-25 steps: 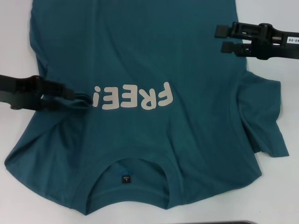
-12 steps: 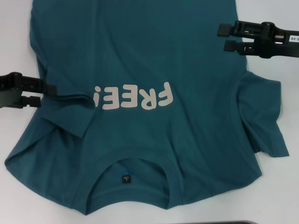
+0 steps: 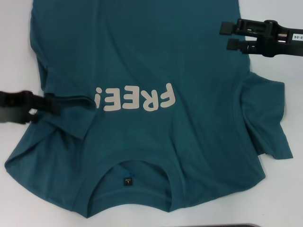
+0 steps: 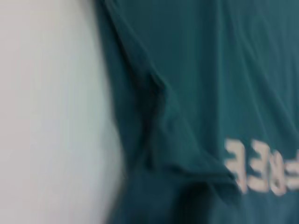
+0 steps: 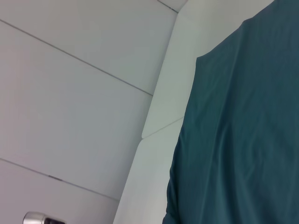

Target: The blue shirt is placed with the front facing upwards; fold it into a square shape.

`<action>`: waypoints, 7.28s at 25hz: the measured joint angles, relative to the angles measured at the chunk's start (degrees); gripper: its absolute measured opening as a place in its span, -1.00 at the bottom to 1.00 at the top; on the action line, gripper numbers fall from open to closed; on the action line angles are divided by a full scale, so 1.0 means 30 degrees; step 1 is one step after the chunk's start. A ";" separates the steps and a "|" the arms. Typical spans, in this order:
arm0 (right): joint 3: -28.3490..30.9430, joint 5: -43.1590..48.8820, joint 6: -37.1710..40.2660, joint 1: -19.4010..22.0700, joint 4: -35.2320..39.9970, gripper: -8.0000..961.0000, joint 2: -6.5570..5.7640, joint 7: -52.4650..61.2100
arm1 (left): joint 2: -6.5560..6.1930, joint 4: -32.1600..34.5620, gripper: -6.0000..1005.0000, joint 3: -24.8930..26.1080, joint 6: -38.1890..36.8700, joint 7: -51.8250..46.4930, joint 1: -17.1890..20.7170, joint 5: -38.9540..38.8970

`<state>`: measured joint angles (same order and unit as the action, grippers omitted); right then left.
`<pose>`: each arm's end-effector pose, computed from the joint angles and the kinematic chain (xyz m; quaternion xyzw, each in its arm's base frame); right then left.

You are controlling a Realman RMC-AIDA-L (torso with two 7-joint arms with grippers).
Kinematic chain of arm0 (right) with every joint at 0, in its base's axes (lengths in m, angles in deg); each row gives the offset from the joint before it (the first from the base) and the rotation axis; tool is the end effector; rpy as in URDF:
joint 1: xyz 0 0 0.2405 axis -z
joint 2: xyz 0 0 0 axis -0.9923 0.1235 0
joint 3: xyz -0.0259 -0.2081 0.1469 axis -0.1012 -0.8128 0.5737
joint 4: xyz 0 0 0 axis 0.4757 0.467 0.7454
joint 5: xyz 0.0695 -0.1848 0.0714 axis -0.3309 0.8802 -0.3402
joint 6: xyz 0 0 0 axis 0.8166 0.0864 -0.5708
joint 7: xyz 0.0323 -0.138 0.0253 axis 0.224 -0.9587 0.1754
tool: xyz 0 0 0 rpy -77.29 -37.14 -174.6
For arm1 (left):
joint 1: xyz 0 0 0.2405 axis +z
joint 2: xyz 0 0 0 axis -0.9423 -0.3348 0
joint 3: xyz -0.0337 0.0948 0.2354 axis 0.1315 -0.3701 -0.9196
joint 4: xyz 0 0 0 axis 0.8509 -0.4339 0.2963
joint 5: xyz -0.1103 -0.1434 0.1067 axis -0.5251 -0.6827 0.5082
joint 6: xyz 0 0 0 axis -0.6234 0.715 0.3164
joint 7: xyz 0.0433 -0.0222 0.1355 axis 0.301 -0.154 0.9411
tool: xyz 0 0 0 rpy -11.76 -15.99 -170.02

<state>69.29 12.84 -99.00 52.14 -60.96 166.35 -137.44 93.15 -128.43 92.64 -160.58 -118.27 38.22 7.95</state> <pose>0.2713 0.3505 0.0402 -0.7416 0.5938 0.3098 0.0376 -0.2982 0.3288 0.0542 -0.7145 -0.6903 -0.0172 0.1131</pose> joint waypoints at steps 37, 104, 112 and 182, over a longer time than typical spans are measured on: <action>0.0004 -0.0005 0.0081 0.0102 -0.0001 0.70 -0.0030 0.0049 | -0.0125 0.3269 0.32 0.2818 0.2856 -0.2270 -0.0327 -0.1117; 0.0003 0.0000 0.0142 0.0183 -0.0001 0.67 -0.0086 0.0220 | 0.0049 0.0963 0.31 -0.0008 -0.2664 -0.0230 0.1905 -0.4547; 0.0004 0.0000 0.0200 0.0200 -0.0001 0.66 -0.0088 0.0230 | 0.0494 0.0914 0.31 -0.0097 -0.0631 -0.1229 0.1636 -0.2367; 0.0260 0.1727 -0.0760 0.0418 -0.0753 0.63 -0.0564 -0.4419 | 0.2241 0.2101 0.32 0.1603 -0.5641 2.1277 0.4168 -0.6074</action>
<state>70.07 18.02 -101.28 53.40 -63.21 164.65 -150.70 99.88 -122.13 97.45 -177.50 -54.44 50.72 -10.27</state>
